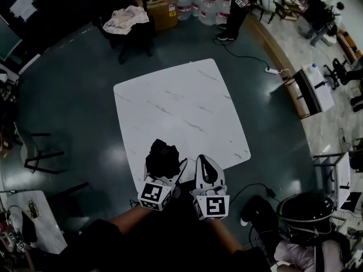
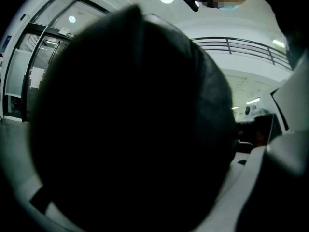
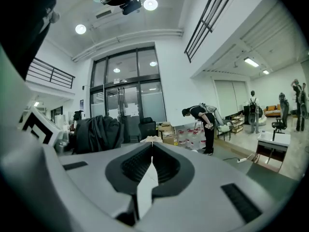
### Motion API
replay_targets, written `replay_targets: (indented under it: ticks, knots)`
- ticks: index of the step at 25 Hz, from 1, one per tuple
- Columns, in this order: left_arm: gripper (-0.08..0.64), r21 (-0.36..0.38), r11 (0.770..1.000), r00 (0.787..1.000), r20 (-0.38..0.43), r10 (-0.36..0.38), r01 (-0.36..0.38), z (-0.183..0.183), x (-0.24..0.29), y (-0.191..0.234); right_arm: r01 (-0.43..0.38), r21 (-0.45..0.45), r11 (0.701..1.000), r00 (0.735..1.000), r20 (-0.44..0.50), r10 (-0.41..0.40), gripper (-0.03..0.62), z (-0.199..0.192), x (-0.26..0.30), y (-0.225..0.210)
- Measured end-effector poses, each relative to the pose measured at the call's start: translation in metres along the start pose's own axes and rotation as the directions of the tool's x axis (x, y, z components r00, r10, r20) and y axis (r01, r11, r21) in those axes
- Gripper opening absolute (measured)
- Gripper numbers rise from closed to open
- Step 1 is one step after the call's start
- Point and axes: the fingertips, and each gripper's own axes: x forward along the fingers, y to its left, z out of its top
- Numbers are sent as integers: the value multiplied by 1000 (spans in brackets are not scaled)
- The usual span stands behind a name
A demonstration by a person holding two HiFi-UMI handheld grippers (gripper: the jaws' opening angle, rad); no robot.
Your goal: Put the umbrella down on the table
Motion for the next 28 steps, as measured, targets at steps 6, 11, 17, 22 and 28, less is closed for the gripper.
replay_targets:
  ticks: [6, 11, 17, 22, 28]
  knots:
    - [364, 9, 999, 993, -110, 32, -32, -22, 86, -10, -48, 30, 998, 998, -30, 49, 18, -2, 37, -76]
    - [364, 1, 996, 981, -173, 86, -87, -45, 131, 3, -96, 15, 995, 993, -65, 97, 18, -22, 71, -104]
    - [364, -100, 978, 946, -289, 148, -184, -85, 172, 25, -123, 20, 992, 985, -123, 125, 18, -50, 100, -130]
    - [364, -98, 972, 913, -374, 163, -214, -117, 198, 37, -137, 38, 990, 977, -157, 141, 18, -64, 117, -145]
    - [364, -44, 975, 867, -468, 171, -216, -151, 234, 47, -114, 91, 989, 972, -198, 130, 18, -79, 132, -170]
